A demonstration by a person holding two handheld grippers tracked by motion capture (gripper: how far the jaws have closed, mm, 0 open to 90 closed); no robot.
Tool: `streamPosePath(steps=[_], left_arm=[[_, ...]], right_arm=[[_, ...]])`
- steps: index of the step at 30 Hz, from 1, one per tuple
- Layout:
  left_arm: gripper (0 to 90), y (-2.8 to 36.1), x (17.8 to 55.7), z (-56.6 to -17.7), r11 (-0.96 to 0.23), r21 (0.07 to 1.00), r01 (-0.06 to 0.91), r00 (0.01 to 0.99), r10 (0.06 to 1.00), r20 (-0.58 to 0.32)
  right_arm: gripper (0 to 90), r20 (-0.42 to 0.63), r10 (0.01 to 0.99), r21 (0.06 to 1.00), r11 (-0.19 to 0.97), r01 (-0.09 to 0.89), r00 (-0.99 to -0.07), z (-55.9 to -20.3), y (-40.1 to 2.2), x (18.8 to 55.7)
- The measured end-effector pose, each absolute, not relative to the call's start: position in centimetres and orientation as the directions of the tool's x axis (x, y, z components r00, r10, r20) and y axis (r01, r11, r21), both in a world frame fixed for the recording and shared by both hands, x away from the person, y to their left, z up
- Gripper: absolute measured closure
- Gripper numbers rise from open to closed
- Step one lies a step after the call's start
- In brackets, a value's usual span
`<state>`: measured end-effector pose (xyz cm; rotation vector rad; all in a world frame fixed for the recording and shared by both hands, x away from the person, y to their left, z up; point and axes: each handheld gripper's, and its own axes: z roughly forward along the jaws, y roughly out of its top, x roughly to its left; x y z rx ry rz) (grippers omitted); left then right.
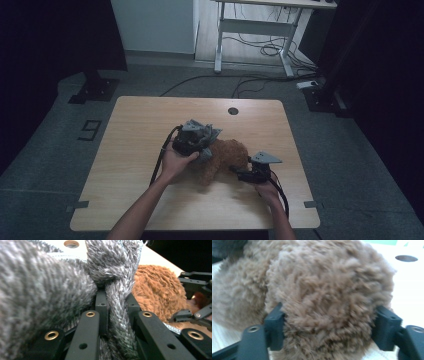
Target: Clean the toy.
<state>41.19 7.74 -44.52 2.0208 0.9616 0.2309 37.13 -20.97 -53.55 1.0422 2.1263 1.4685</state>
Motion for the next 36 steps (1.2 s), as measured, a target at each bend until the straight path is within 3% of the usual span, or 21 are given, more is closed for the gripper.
streamPosePath(steps=[5, 11, 16, 21, 25, 28, 31, 36], left_arm=[[78.5, 9.1, 39.8, -45.3, -0.318, 0.781, 0.537, 0.689, 0.699, -0.189], [78.7, 10.7, 37.8, -45.9, -0.325, 0.807, 0.492, 0.691, 0.71, -0.136], [78.8, 13.2, 36.7, -46.7, -0.294, 0.817, 0.495, 0.666, 0.733, -0.14], [78.8, 16.4, 36.5, -48.8, -0.251, 0.783, 0.569, 0.591, 0.787, -0.177], [78.8, 18.4, 37.0, -50.5, -0.171, 0.755, 0.633, 0.555, 0.78, -0.288], [78.8, 18.2, 37.2, -49.7, -0.222, 0.753, 0.62, 0.549, 0.808, -0.213], [78.9, 18.5, 37.0, -48.2, -0.212, 0.772, 0.6, 0.544, 0.815, -0.198], [78.9, 16.5, 35.4, -45.6, -0.233, 0.83, 0.507, 0.615, 0.772, -0.159]], right_arm=[[25.3, 0.14, 0.729, 0.9, 0.189, 0.393, -0.67, -53.3, -20.8, 36.9], [39.9, 0.124, 0.735, 0.889, 0.216, 0.403, -0.667, -53.1, -20.5, 36.5], [41.6, 0.131, 0.728, 0.894, 0.206, 0.397, -0.673, -53.3, -20.7, 36.6], [43.3, 0.144, 0.72, 0.897, 0.195, 0.397, -0.679, -53.4, -20.9, 36.7], [43.7, 0.157, 0.701, 0.9, 0.189, 0.393, -0.695, -53.8, -21.2, 36.8], [43.9, 0.154, 0.7, 0.901, 0.19, 0.39, -0.697, -53.8, -21.2, 36.8], [44.1, 0.154, 0.702, 0.9, 0.191, 0.391, -0.696, -53.8, -21.3, 36.8], [44.2, 0.137, 0.696, 0.905, 0.201, 0.374, -0.704, -53.9, -21.3, 36.9]])
